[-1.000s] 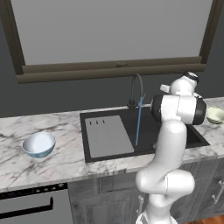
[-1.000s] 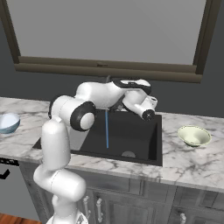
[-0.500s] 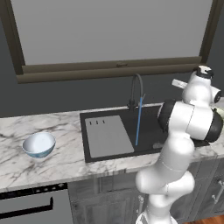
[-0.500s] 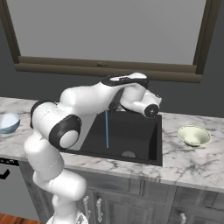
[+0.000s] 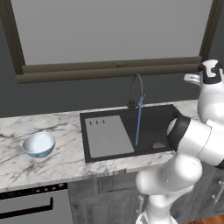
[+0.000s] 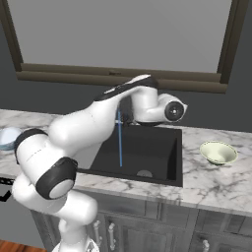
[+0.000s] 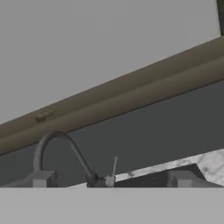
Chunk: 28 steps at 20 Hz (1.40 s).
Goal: Rinse each bowl for a few seconds and place them down in the sink or on the counter.
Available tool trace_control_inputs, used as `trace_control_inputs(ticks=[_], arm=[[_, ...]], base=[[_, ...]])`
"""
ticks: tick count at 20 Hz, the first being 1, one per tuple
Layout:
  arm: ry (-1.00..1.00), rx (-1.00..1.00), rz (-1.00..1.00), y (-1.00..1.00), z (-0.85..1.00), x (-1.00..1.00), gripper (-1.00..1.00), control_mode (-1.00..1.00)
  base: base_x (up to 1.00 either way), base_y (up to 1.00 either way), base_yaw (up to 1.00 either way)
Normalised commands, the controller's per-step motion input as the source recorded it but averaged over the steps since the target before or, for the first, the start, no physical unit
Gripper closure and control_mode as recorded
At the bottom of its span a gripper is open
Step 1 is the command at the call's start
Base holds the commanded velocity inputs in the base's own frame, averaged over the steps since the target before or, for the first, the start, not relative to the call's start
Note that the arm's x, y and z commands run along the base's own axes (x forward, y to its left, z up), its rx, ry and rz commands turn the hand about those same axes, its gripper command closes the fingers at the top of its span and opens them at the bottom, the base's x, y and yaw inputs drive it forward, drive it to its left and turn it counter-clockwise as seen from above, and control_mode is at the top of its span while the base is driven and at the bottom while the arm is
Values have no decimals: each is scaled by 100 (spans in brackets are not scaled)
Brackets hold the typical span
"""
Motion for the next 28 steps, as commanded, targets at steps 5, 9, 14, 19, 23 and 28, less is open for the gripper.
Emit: trace_control_inputs(ticks=[5,9,14,19,23,28], arm=[[34,-15,0,-3,15,-55,-100,-100],[42,-21,0,-3,0,-41,-100,-100],[37,-13,-1,-6,9,-28,-100,-100],[37,-9,-7,-27,14,-6,-100,-100],[27,-7,-1,-32,1,2,-100,-100],[11,-5,0,-30,-18,0,-100,-100]], base=[[0,0,0],[0,0,0],[0,0,0],[0,0,0],[0,0,0],[0,0,0]])
